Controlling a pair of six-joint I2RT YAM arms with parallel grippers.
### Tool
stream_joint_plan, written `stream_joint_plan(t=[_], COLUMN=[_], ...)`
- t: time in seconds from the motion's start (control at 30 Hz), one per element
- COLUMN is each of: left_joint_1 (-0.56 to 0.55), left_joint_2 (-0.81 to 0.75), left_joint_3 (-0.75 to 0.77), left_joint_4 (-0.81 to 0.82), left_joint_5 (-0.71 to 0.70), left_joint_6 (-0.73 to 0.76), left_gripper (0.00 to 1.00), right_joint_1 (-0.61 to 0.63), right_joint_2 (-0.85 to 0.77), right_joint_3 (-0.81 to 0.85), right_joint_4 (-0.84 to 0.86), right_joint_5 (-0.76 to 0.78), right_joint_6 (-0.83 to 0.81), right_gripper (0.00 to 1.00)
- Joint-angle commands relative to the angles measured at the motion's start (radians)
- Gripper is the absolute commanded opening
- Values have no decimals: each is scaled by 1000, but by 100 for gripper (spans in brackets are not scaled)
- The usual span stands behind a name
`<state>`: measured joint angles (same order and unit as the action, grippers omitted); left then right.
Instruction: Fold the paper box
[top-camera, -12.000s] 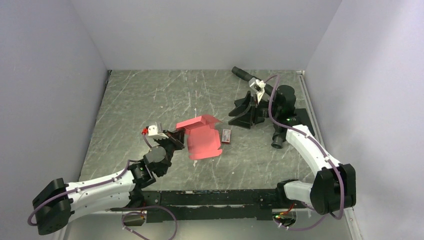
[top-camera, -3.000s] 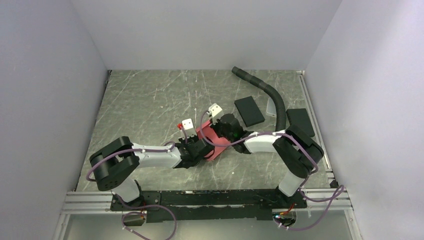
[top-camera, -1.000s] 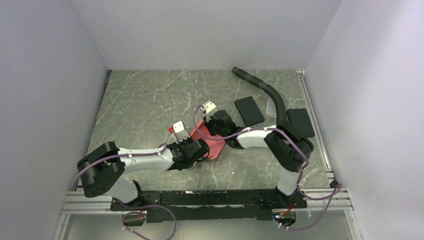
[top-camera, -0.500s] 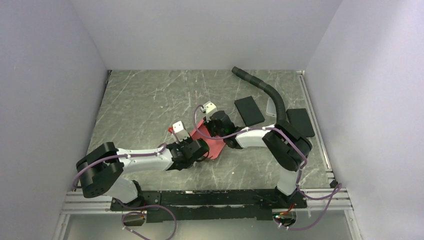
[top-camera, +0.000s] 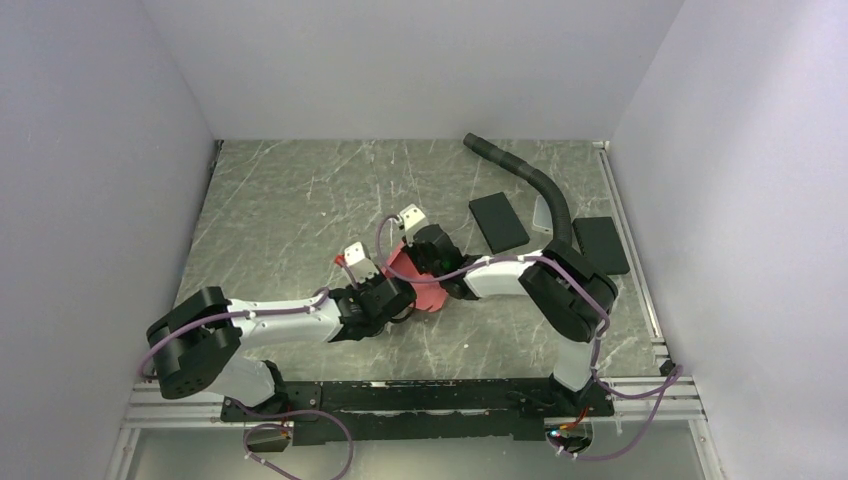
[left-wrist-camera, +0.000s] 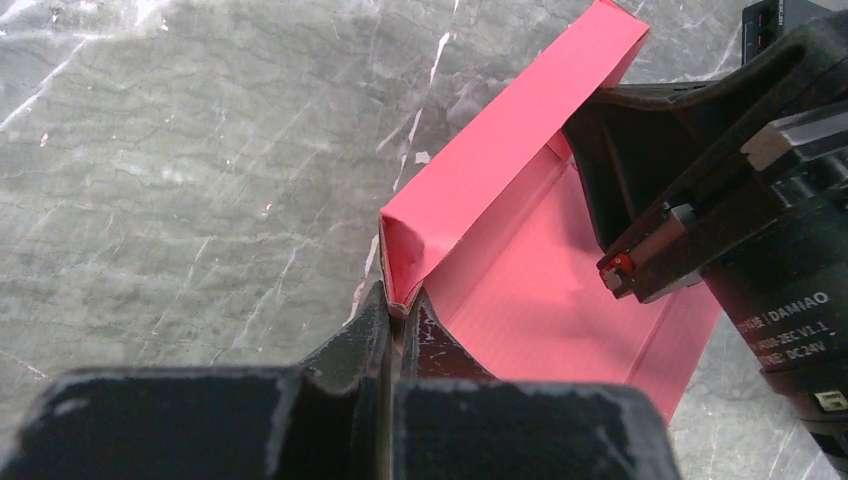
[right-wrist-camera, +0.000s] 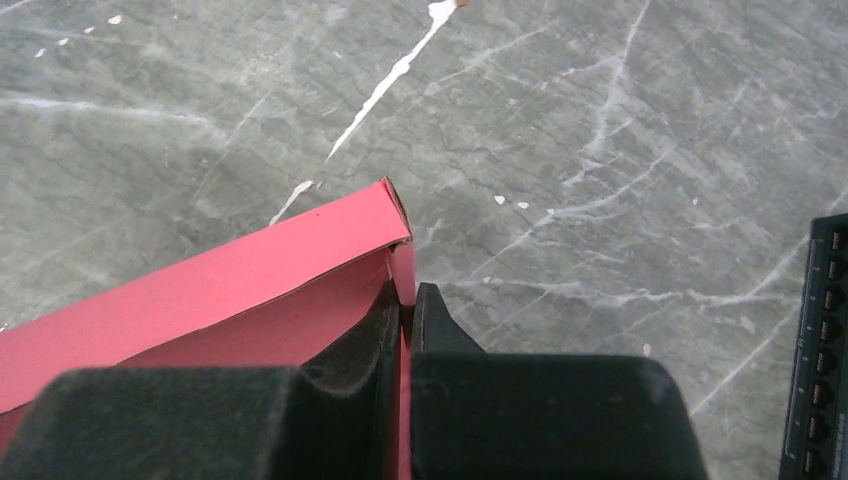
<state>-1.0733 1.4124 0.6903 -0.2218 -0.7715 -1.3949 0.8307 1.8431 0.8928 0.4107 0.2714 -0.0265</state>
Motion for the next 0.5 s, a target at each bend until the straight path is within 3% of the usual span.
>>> stream_joint_plan(t=[0.0,0.27,0.47], left_joint_1=[-17,-15,-14], left_joint_2=[-58,-57,-30], left_joint_3=[-6,-28,-18], left_joint_4=[12,-36,-94], left_joint_5=[41,15,-18], left_joint_6=[-42,-80,-108], left_gripper=[0,0,0], right_joint_1=[-43,-77,-111], right_joint_2=[18,-38,-72], right_joint_3=[4,1,-5], right_joint_4=[-66,-89,-92], right_joint_5=[-93,-229,-267], right_joint_6=[-9,2,0], right_gripper=[1,19,25])
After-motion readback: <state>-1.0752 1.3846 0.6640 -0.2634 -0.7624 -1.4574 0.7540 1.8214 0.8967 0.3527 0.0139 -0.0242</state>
